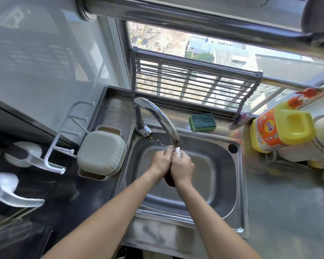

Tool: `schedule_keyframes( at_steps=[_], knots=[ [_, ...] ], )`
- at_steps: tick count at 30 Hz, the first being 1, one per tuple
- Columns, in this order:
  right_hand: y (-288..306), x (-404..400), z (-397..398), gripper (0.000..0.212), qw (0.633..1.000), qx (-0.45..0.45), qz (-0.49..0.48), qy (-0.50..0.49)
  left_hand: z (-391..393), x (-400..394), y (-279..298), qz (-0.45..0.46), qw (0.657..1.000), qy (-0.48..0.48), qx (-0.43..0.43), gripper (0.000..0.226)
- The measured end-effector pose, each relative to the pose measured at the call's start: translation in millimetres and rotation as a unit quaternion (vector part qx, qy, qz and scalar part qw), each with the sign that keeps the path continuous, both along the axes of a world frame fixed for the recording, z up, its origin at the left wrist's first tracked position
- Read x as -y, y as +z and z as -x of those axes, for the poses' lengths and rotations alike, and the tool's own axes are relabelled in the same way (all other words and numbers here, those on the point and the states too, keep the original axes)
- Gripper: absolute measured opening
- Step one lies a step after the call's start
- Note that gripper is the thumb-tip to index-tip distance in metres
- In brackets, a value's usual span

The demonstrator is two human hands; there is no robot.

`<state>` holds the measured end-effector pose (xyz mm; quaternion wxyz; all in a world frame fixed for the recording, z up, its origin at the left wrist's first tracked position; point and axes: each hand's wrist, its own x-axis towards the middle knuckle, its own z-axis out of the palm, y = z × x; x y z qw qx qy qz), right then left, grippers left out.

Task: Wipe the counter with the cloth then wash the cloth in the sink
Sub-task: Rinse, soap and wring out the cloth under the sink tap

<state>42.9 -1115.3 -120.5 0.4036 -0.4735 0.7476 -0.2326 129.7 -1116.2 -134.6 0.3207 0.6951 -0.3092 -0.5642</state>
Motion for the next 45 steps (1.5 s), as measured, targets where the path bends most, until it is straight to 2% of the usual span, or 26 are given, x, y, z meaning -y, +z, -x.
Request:
schedule_keyframes(
  at_steps=[3,5,6,8,10,12,13,16,19,21,24,28,30,33,35,38,40,41,43,45],
  knots=[
    [-24,16,28,0.038,0.997,0.0,-0.074,-0.036,4,-18,5,0.08,0.992,-0.097,-0.032,0.034],
    [-36,13,34,0.04,0.985,0.09,-0.085,-0.124,1,-16,6,0.098,0.99,-0.086,-0.054,0.027],
    [-40,11,35,0.036,0.969,0.157,-0.087,-0.172,-2,-12,7,0.092,0.992,-0.054,-0.061,0.022],
    [-31,7,33,0.026,0.909,0.318,-0.126,-0.238,-7,-4,6,0.067,0.996,0.008,-0.058,0.023],
    [-21,2,31,0.035,0.85,0.445,-0.162,-0.233,-10,0,5,0.02,0.996,0.035,-0.079,0.029],
    [-19,-1,28,0.039,0.828,0.497,-0.179,-0.191,-9,0,5,-0.036,0.989,0.054,-0.131,0.026],
    [-17,-3,25,0.038,0.835,0.489,-0.184,-0.173,-7,-1,6,-0.051,0.985,0.061,-0.152,0.029],
    [-20,-5,14,0.037,0.908,0.386,-0.121,-0.105,5,-3,6,-0.051,0.985,0.059,-0.155,0.033],
    [-21,-4,7,0.014,0.954,0.275,-0.003,-0.118,13,-7,4,-0.057,0.988,0.074,-0.122,0.038],
    [-25,-4,3,0.022,0.968,0.219,0.021,-0.123,12,-9,1,-0.073,0.987,0.093,-0.109,0.045],
    [-28,-6,-3,0.037,0.983,0.146,-0.011,-0.112,13,-11,-1,-0.073,0.983,0.129,-0.108,0.041],
    [-25,2,2,0.031,0.99,0.078,-0.035,-0.113,16,-13,-1,-0.035,0.99,0.117,-0.064,0.045],
    [-20,9,9,0.034,0.986,0.091,-0.064,-0.122,16,-17,-1,0.004,0.997,0.068,-0.042,0.048],
    [-11,14,19,0.049,0.983,0.102,-0.075,-0.133,11,-21,2,0.042,0.997,0.02,-0.053,0.035],
    [-8,14,23,0.038,0.987,0.115,-0.038,-0.109,2,-17,3,-0.009,0.993,0.053,-0.104,0.022],
    [-5,7,29,0.017,0.982,0.187,0.013,0.001,-12,-13,5,-0.143,0.95,0.122,-0.25,0.029],
    [-9,-2,36,0.021,0.975,0.212,0.037,0.059,-17,-9,8,-0.165,0.944,0.113,-0.262,0.036],
    [-11,-6,38,0.03,0.972,0.225,0.038,0.06,-16,-7,5,-0.156,0.952,0.105,-0.243,0.031],
    [-13,-10,40,0.044,0.958,0.287,0.001,-0.019,-11,-5,-2,-0.109,0.967,0.12,-0.195,0.016],
    [-17,-9,40,0.032,0.912,0.381,-0.082,-0.126,-7,-5,-8,-0.064,0.968,0.145,-0.193,0.022]
  ],
)
